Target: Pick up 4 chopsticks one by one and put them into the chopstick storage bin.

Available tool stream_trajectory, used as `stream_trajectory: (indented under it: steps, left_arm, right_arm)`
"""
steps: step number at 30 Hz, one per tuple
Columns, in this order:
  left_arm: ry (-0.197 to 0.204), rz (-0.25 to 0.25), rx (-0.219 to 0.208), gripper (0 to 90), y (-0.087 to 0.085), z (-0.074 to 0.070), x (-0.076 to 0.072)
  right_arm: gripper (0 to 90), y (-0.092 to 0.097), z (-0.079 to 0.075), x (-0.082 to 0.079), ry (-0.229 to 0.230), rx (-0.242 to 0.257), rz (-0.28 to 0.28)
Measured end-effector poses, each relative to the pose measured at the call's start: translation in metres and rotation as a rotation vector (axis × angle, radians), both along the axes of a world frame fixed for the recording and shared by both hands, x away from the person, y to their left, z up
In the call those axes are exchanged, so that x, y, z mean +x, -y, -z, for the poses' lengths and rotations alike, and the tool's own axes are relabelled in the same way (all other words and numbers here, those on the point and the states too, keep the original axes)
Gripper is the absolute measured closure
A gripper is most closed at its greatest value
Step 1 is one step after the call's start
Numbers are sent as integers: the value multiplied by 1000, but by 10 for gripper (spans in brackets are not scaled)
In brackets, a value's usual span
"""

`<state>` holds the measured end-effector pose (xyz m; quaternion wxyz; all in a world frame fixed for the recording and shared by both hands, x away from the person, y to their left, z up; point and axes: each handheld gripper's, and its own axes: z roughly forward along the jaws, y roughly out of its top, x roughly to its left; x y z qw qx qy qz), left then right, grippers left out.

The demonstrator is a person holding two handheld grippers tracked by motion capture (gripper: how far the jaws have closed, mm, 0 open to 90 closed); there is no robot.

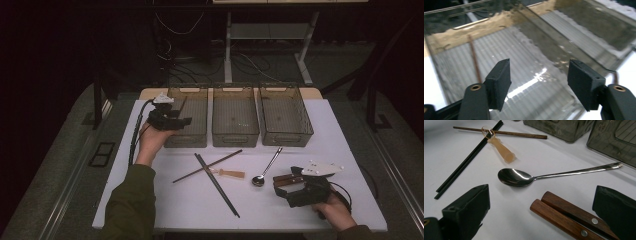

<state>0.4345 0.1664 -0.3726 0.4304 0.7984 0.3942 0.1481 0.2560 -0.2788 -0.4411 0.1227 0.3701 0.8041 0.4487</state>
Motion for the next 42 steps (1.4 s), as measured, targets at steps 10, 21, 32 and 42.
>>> stream_trajectory:
  steps: [10, 21, 32, 42]
  left_arm:
    - [2, 82, -2, 197, 4, -4, -34]
    - [13, 145, 4, 173, 10, 10, -66]
    - [16, 171, 28, 175, 8, 23, -93]
    - [16, 200, 48, 279, 6, 38, -114]
  right_arm:
    - [15, 0, 0, 0, -2, -1, -1]
    - [15, -1, 0, 0, 1, -3, 3]
    - [15, -1, 0, 0, 1, -8, 4]
    - [15, -1, 0, -1, 3, -8, 5]
